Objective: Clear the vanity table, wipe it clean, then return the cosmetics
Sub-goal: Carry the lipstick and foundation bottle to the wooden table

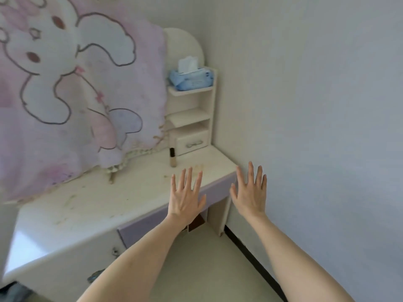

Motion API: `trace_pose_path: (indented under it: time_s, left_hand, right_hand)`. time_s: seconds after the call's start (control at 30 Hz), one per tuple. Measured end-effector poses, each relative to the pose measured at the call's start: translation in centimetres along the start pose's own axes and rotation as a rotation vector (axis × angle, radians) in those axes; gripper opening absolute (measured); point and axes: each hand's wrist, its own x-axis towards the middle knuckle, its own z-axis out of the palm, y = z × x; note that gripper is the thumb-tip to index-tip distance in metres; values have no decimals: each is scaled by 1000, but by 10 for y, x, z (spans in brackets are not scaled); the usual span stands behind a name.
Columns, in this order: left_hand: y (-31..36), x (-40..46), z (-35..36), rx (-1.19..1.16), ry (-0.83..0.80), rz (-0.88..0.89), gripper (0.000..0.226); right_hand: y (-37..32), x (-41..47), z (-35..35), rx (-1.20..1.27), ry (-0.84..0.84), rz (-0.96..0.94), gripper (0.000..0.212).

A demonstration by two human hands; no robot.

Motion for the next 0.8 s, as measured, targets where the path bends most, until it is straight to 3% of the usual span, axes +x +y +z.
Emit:
trace_pose_path:
  time_s: [0.13,0.33,0.5,0.63,0.8]
  left_hand:
    - [-43,24,29,-11,-2,-135,75]
    - [-86,55,69,-98,-140,-357,65]
    - [-127,59,99,-79,-165,-496,66]
    - [-173,55,126,-66,-187,-597,66]
    - [-240,50,164,-179,-237,-828,66]
  right_hand:
    - [-39,48,49,40,-61,-110,67]
    - [-105,106,113,86,-151,-316,66]
    - [-149,134,162,119,-232,-388,64]
    - [-167,151,203,163,-356,-318,64]
    - [-184,187,248,358,-474,-94,67]
